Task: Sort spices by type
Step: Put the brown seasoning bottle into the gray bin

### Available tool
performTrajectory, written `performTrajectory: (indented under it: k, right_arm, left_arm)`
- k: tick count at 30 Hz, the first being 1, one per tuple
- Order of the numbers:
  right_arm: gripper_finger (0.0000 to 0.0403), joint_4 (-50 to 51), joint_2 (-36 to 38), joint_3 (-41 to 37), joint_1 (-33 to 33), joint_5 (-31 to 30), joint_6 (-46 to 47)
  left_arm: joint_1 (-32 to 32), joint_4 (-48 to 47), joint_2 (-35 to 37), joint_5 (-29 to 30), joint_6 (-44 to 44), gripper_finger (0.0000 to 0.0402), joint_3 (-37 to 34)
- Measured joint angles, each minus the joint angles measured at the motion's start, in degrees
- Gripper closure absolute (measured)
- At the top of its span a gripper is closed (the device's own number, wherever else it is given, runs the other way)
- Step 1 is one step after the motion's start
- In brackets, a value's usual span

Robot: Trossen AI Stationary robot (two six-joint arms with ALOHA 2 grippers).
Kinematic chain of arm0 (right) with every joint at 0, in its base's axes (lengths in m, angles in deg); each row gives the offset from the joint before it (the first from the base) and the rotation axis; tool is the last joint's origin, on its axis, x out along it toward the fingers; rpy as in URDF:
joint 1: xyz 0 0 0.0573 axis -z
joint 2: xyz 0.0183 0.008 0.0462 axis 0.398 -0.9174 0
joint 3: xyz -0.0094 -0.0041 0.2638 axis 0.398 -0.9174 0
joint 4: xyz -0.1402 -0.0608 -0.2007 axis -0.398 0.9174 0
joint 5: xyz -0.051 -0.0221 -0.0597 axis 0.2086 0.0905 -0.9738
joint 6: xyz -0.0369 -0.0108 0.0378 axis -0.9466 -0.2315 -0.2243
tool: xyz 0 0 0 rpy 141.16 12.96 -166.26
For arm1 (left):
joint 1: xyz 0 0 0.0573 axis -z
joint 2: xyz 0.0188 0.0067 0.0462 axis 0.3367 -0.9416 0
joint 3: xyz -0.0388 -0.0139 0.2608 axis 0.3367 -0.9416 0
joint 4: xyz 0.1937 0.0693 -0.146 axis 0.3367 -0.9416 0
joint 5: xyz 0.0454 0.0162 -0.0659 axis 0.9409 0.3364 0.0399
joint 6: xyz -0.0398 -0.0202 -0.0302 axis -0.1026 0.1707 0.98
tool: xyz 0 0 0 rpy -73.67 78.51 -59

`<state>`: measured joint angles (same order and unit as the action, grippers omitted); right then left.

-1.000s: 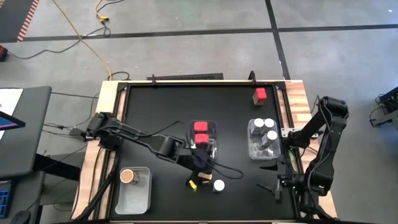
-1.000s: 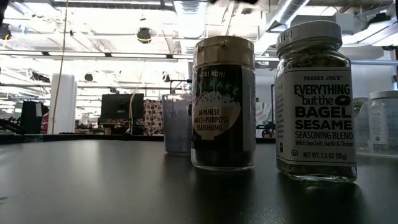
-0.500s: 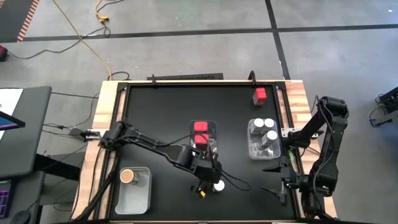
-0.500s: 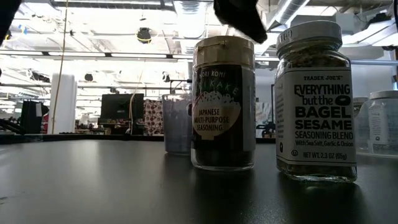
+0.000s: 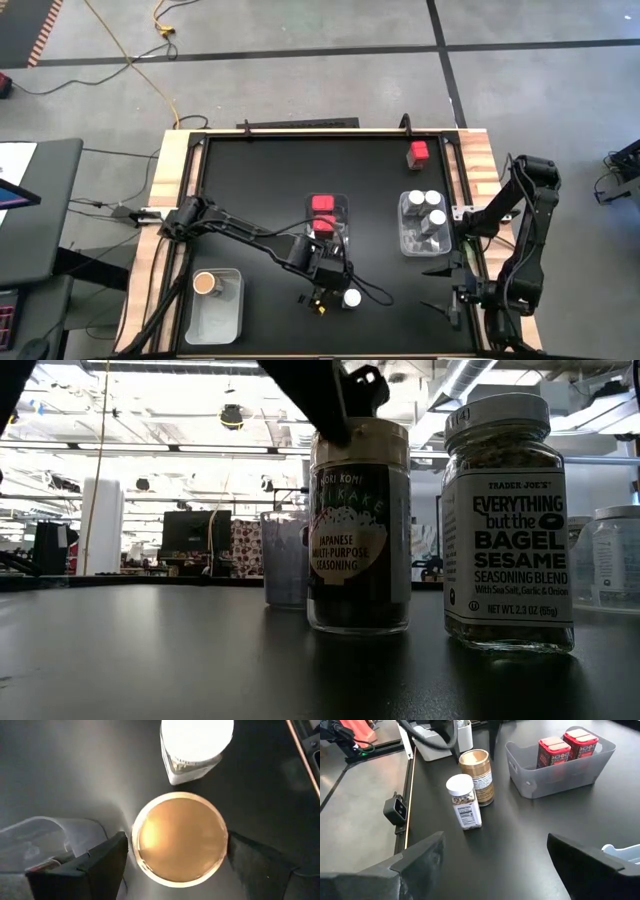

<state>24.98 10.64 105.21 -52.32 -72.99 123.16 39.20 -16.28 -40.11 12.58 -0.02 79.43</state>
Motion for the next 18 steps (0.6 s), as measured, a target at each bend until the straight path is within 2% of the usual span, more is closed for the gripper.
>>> performTrajectory:
  k: [11, 18]
  right_arm:
    - [0.0026, 0.1, 0.0, 0.0, 0.0, 0.0, 0.0]
    - [0.0026, 0.1, 0.0, 0.0, 0.0, 0.1, 0.0]
  left_arm:
    - [0.0, 0.4, 0.0, 0.2, -3.9, 0.0081, 0.0]
    - [0.6, 1.9, -3.1, -0.2, -5.4, 0.0081, -0.1]
